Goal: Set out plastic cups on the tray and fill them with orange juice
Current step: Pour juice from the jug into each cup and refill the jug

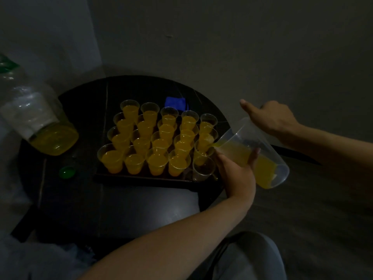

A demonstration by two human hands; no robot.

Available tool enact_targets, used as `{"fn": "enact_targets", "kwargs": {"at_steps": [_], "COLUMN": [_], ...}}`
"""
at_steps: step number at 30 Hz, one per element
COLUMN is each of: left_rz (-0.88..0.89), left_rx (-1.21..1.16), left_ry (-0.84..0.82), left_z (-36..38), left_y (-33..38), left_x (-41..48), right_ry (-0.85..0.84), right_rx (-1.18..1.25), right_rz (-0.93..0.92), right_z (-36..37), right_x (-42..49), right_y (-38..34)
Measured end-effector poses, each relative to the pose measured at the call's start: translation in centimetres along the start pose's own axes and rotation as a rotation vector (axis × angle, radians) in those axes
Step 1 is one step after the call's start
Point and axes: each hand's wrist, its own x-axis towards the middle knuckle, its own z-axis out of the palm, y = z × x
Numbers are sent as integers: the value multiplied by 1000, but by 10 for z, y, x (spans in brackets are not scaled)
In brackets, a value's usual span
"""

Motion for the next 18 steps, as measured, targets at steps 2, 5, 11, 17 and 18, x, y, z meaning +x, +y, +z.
{"fn": "enact_targets", "kwargs": {"at_steps": [2, 5, 11, 17, 18], "left_rz": [15, 50, 62, 85, 87], "left_rx": [-9, 3, 12, 40, 50], "left_ry": [3, 24, 46, 35, 36], "left_z": [1, 2, 5, 5, 5], "left_y": [0, -3, -6, -7, -7], "left_x": [1, 3, 5, 7, 7], "right_ry": [4, 12, 13, 5, 1], "right_rx": [-4, -17, -36, -41, -42], "right_rz": [3, 3, 13, 4, 6], "right_z": [-1, -1, -3, -5, -5], "right_x": [1, 1, 2, -1, -1], "right_y": [0, -1, -2, -6, -6]}}
